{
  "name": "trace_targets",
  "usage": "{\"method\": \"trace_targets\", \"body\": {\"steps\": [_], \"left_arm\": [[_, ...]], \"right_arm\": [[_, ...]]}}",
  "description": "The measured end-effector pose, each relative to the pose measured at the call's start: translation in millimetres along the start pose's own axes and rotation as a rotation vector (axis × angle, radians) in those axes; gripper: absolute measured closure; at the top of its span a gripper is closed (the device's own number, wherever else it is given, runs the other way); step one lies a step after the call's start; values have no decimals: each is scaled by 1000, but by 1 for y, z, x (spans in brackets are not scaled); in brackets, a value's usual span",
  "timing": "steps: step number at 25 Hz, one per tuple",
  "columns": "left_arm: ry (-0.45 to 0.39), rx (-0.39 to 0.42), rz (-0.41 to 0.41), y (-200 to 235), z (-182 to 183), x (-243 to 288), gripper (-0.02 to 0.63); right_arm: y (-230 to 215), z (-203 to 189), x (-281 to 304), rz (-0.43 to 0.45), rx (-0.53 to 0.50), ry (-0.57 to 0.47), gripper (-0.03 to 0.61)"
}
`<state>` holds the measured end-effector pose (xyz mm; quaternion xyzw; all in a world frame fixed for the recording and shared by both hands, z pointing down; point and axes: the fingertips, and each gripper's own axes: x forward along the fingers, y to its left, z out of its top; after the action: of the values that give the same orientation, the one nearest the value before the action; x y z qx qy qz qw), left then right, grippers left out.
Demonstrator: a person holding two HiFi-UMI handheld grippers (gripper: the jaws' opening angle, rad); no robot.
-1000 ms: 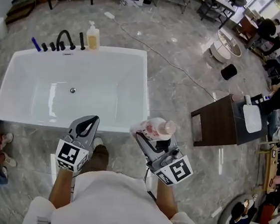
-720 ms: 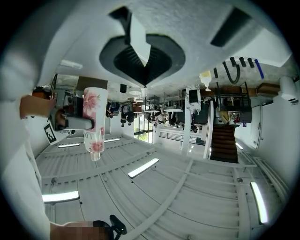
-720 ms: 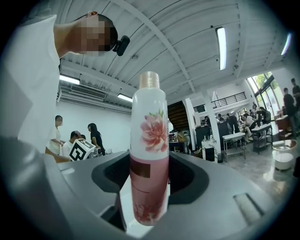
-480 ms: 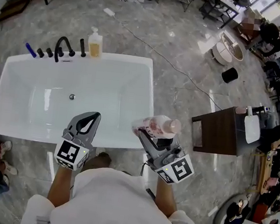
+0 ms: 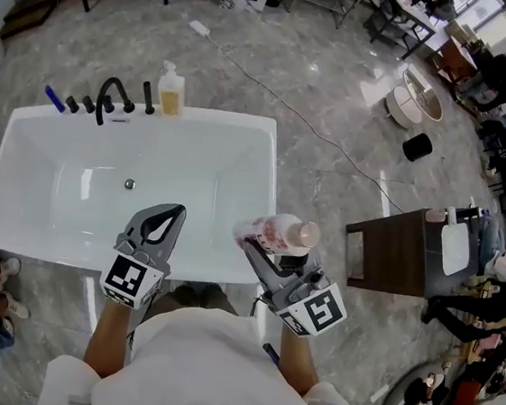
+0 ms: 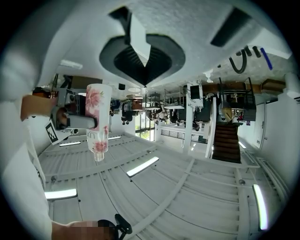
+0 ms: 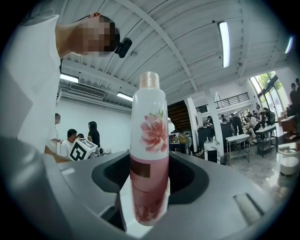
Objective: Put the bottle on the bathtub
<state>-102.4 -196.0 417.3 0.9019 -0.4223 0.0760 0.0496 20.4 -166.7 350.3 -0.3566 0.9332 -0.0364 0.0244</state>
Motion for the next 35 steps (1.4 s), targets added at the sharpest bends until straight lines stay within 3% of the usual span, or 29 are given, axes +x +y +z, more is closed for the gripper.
{"method": "trace_targets", "body": {"steps": [12,19,25,35], "left_arm": [[64,-11,62,-32,-14,19,607],[62,-39,29,-21,-31,32,607],[80,-77,-5,5,-73,49,607],[137,-186,32,58,-157,79,607]], "right_arm": [[-43,-5,-1,80,7,-2,334],[-71,-24,42,78,-33,37,334],[-113,-71,103,54,-50,63,334],[-191,-179,198,35,-43,112,334]]}}
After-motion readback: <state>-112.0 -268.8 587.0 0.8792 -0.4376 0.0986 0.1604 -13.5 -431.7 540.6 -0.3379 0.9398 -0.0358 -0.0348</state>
